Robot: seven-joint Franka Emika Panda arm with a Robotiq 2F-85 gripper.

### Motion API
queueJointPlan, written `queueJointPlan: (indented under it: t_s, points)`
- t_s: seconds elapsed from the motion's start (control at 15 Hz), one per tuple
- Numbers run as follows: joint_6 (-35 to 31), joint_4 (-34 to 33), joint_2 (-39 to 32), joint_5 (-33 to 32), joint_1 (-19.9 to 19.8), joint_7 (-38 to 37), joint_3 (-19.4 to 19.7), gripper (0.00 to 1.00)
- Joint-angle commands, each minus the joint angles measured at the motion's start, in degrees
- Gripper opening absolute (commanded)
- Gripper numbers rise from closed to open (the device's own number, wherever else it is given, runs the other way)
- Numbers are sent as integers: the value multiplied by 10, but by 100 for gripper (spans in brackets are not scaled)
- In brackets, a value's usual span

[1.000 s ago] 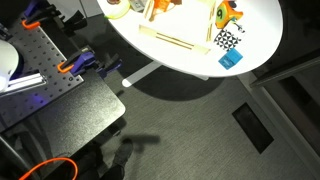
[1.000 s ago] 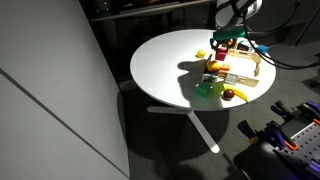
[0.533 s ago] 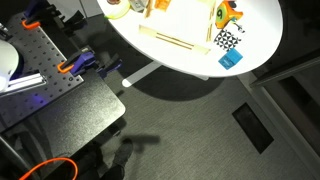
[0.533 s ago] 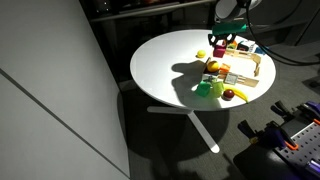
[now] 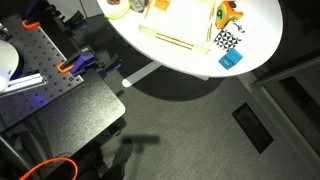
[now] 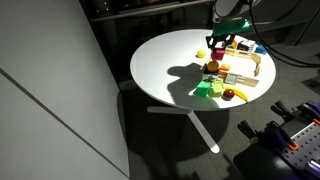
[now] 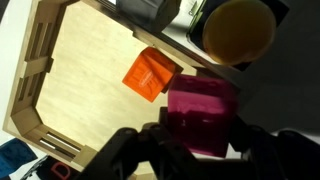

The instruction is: Take the pink block off of the tray

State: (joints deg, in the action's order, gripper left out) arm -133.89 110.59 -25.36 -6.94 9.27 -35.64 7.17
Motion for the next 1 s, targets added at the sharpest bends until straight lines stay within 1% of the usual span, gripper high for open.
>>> queueJointPlan:
  t_s: [0.0,0.47,0.73,0.93]
  points:
    - [9,40,43,-4,-5,28,-13,31]
    - [25,84,97,-1,-9,54,-25,31]
    - [32,99,111,6,-13,70,-33,31]
    - [34,112,117,18,-18,96,-44,31]
